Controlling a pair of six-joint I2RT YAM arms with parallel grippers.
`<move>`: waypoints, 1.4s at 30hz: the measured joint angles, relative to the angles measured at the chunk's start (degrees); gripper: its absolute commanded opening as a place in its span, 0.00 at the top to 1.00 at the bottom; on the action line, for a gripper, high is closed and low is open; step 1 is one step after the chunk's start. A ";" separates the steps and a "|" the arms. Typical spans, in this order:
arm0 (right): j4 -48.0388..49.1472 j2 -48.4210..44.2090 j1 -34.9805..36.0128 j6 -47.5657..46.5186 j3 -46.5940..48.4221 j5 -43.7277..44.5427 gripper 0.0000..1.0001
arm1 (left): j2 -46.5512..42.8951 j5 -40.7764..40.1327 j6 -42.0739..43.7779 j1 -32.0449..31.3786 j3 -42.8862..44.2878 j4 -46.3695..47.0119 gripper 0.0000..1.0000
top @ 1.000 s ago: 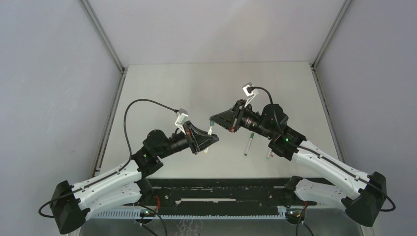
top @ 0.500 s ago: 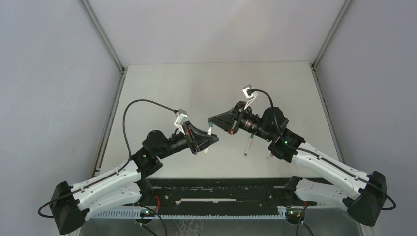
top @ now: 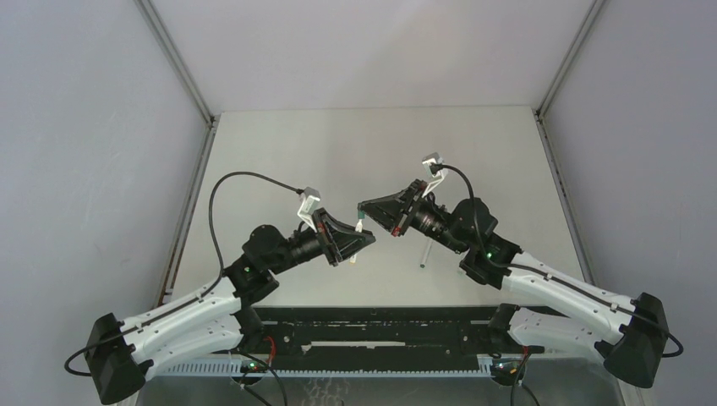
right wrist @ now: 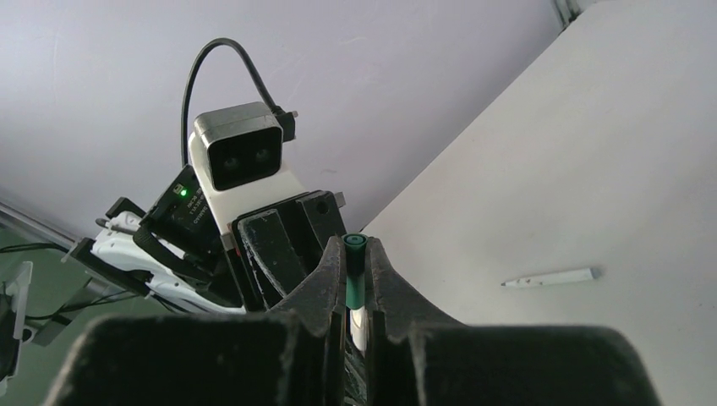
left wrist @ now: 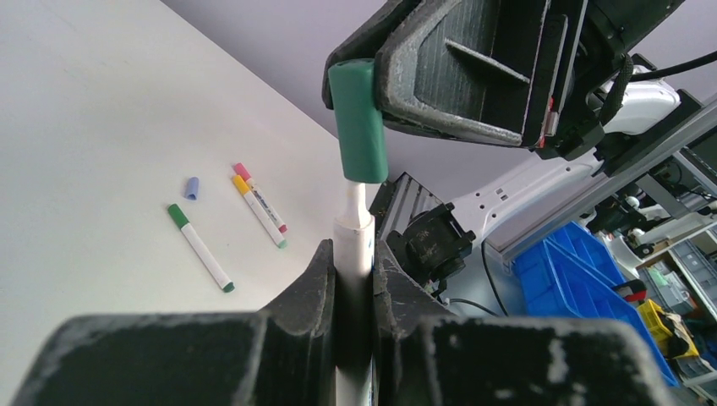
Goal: Insert the pens into the pen caps
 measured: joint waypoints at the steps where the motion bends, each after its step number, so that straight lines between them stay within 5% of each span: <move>1: 0.07 0.02 0.22 -0.15 0.00 0.46 1.00 | 0.04 0.00 0.00 0.00 0.00 0.11 1.00; 30: -5.51 -0.50 6.54 -1.79 -0.17 13.09 0.99 | 0.74 0.11 -0.24 1.20 0.00 -1.25 1.00; 36: -14.69 -2.21 7.43 -4.85 3.41 10.67 0.49 | 0.83 1.11 1.20 1.75 -0.02 1.46 1.00; 42: -22.67 -8.24 2.14 -10.58 5.75 0.81 0.34 | -0.61 2.16 3.21 2.38 -0.24 5.18 1.00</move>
